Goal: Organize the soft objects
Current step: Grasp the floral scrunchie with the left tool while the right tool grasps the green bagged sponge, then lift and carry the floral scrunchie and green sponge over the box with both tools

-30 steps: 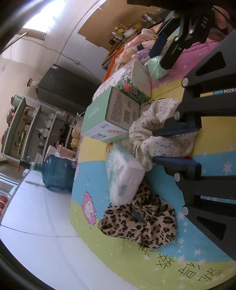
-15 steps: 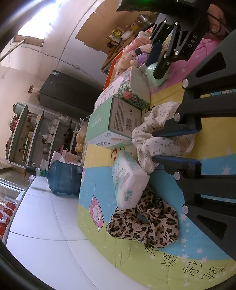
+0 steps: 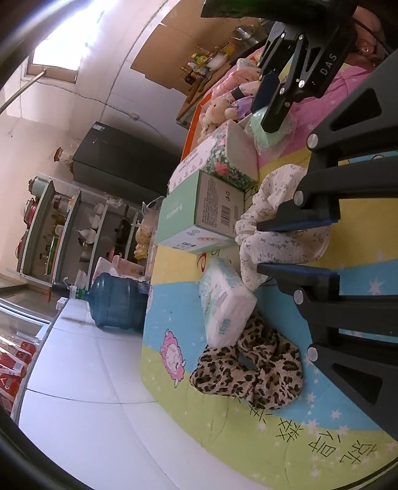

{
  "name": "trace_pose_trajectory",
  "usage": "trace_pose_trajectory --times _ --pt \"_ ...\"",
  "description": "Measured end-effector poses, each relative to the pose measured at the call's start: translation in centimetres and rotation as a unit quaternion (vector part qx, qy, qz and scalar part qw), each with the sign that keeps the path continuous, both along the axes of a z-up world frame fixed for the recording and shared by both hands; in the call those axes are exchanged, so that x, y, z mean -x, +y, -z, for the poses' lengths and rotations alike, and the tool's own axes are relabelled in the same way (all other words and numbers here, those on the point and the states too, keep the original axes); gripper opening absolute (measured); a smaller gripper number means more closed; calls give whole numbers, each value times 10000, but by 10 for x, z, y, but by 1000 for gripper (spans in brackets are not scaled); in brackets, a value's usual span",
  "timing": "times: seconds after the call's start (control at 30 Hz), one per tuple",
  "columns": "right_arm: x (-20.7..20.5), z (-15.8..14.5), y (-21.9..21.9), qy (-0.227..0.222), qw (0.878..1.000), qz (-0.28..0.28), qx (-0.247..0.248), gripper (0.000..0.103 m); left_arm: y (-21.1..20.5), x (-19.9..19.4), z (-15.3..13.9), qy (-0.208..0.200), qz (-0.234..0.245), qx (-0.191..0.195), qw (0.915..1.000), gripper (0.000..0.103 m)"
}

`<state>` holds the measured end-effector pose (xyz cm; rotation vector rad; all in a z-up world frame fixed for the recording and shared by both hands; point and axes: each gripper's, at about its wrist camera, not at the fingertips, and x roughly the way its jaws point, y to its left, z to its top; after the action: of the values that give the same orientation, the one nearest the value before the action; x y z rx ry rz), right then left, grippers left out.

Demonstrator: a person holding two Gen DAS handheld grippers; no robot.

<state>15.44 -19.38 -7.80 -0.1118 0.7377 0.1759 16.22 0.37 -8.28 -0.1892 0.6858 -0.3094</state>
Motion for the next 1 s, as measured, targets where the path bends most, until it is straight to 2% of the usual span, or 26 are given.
trace_pose_trajectory --times 0.57,0.83,1.0 --pt "34 -27 -1 -357 9993 -42 -53 38 3 26 -29 -365 66 17 9993 19" --pt "49 -40 -9 -580 9983 7 -93 38 -12 33 -48 -603 181 -66 9980 19" --pt "54 -47 -19 -707 9973 101 -153 38 -29 35 -57 -734 234 -203 9968 15"
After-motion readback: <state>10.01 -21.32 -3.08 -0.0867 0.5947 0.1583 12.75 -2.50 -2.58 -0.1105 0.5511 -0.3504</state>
